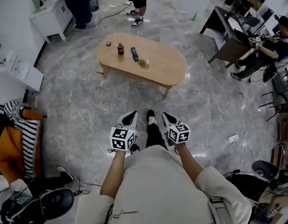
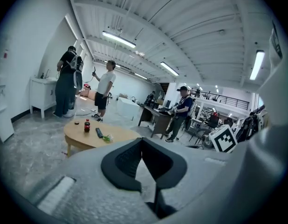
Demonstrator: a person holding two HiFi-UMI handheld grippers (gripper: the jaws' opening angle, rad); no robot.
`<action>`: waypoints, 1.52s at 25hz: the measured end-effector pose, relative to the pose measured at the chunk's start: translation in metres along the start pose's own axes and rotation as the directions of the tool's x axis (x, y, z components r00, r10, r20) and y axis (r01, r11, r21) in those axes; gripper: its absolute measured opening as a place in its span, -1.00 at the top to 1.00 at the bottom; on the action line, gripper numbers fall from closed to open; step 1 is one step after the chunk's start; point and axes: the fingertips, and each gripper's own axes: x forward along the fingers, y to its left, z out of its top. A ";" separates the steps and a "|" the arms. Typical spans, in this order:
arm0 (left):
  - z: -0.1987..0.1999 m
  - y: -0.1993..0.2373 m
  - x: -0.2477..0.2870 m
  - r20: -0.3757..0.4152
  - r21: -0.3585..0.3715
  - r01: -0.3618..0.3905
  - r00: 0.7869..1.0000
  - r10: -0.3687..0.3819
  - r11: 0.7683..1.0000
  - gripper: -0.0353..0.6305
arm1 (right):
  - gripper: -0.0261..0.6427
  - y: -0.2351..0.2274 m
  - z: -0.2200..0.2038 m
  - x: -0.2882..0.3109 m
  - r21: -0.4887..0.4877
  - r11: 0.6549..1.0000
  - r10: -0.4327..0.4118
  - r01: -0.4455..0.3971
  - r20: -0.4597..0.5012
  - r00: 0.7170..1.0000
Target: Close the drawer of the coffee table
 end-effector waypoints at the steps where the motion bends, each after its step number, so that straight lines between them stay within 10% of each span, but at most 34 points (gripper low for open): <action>1: -0.004 0.001 -0.009 0.000 -0.002 -0.014 1.000 0.014 1.000 0.87 | 0.87 0.005 -0.004 -0.001 -0.006 1.000 0.002 -0.002 -0.006 1.000; 38: -0.023 -0.016 0.003 -0.011 0.006 -0.017 1.000 0.017 1.000 0.87 | 0.88 0.010 -0.031 -0.043 0.113 0.987 -0.122 0.118 0.028 0.992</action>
